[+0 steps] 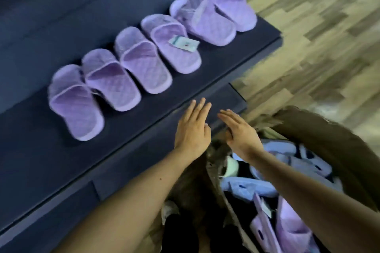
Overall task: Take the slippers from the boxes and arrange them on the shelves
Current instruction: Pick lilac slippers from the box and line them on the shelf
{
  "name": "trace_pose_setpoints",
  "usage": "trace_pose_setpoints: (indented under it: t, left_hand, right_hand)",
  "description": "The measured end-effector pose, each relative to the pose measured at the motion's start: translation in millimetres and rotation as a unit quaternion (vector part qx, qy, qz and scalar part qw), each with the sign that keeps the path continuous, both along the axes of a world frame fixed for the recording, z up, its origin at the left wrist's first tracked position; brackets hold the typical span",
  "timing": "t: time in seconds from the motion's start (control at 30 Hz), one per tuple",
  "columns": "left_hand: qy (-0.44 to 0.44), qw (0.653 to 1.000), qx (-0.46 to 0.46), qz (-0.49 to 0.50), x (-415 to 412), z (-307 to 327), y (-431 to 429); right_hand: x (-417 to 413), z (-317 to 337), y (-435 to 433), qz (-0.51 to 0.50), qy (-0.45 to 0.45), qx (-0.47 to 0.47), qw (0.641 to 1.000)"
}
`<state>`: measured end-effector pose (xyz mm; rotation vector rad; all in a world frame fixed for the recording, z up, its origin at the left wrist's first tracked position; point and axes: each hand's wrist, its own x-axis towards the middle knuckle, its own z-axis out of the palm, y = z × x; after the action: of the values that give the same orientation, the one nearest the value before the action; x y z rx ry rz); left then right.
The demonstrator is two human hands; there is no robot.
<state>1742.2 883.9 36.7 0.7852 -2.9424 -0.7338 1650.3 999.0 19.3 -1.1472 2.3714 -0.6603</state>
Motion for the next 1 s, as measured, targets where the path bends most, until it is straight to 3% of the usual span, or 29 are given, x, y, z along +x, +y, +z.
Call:
trace_pose_setpoints:
  t: [0.13, 0.23, 0.4, 0.53, 0.63, 0.8, 0.9, 1.0]
  left_hand:
    - [-0.006, 0.992, 0.093, -0.09, -39.8, -37.0, 81.9]
    - [-0.053, 0.971, 0.175, -0.156, -53.6, -66.8, 136.6]
    - [-0.216, 0.93, 0.201, -0.221, -53.1, -110.9, 189.4]
    - [-0.388, 0.865, 0.211, -0.239, -35.5, -141.8, 209.8]
    - [-0.455, 0.833, 0.189, -0.251, -16.3, -160.0, 218.9]
    - [-0.515, 0.814, 0.251, -0.097, 25.1, -181.1, 241.8]
    - [-0.474, 0.81, 0.345, 0.027, 36.3, -181.1, 258.1]
    - [-0.426, 0.805, 0.406, 0.079, 38.5, -188.2, 265.6]
  right_hand:
    - [-21.7, -30.9, 86.6, -0.125, -0.056, 0.082, 0.987]
    - [-27.4, -52.4, 143.2, -0.16, -0.121, 0.173, 0.964]
    - [-12.7, -86.7, 214.7, -0.163, -0.208, 0.264, 0.927]
    - [7.3, -115.5, 253.9, -0.157, -0.253, 0.315, 0.901]
    - [27.3, -137.6, 274.7, -0.164, -0.283, 0.332, 0.884]
    - [55.5, -155.6, 295.4, -0.165, -0.307, 0.348, 0.87]
    - [60.9, -164.0, 298.9, -0.164, -0.313, 0.354, 0.866]
    - [63.8, -171.9, 300.8, -0.15, -0.321, 0.37, 0.859]
